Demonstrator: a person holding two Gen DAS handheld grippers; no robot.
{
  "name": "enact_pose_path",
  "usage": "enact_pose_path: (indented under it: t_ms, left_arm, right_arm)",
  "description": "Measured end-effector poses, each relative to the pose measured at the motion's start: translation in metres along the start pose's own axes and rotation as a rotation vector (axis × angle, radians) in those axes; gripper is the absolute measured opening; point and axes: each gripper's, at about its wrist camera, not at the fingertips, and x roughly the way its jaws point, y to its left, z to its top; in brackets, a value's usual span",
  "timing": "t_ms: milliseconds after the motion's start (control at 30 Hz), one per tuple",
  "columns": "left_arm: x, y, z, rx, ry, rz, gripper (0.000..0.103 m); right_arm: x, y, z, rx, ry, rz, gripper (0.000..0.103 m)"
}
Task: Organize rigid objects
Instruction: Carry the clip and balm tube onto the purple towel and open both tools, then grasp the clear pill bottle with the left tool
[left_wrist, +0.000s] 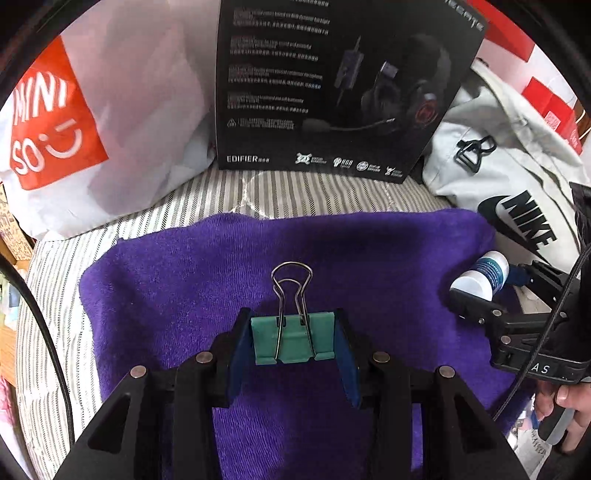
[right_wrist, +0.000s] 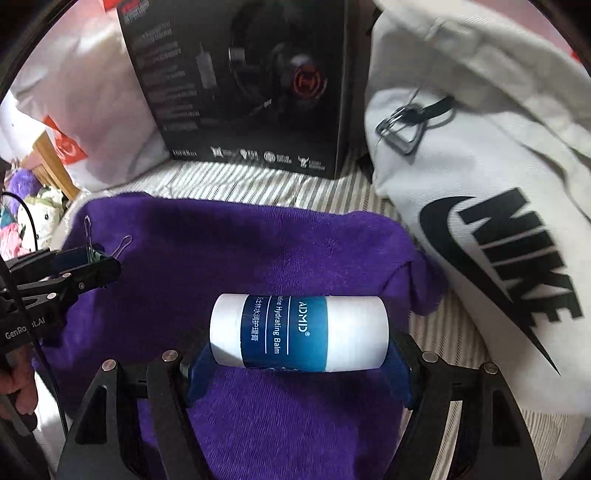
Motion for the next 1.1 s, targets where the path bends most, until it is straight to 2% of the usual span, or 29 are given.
enact_pose_path:
  t_ms: [200,433,533,567,600,700,867,1100]
  left_arm:
    - [0.007,-0.005,-0.001,0.03,0.019,0.03,0.04]
    - [0.011,-0.01,-0.002,0.067,0.033,0.068,0.042]
    - [0.012,-0.012,-0.005,0.073,0.051,0.063,0.057]
    - [0.012,-0.013,-0.008,0.077,0.058,0.062,0.068]
    - [0.013,-0.013,-0.011,0.079,0.061,0.069,0.072]
    - [0.01,-0.015,-0.023,0.09,0.056,0.106,0.074]
    - [-0.011,-0.009,-0.044,0.031,0.052,0.062,0.074]
    - [-0.07,-0.022,-0.079,0.045,-0.006,0.054,0.074]
  right_arm:
    - [0.018,0.007,0.005,-0.033,0.035,-0.019,0.075]
    - [0.018,0.008,0.008,-0.045,0.052,-0.016,0.075]
    - [0.019,0.008,0.009,-0.052,0.067,-0.01,0.076]
    - [0.019,0.008,0.011,-0.06,0.08,-0.007,0.076]
    - [0.021,0.01,0.013,-0.064,0.096,-0.002,0.078]
    - [0.021,0.012,0.013,-0.08,0.128,0.001,0.078]
    - [0.004,0.011,-0.007,-0.051,0.145,0.027,0.078]
    - [-0.06,0.008,-0.045,0.025,0.061,0.04,0.079]
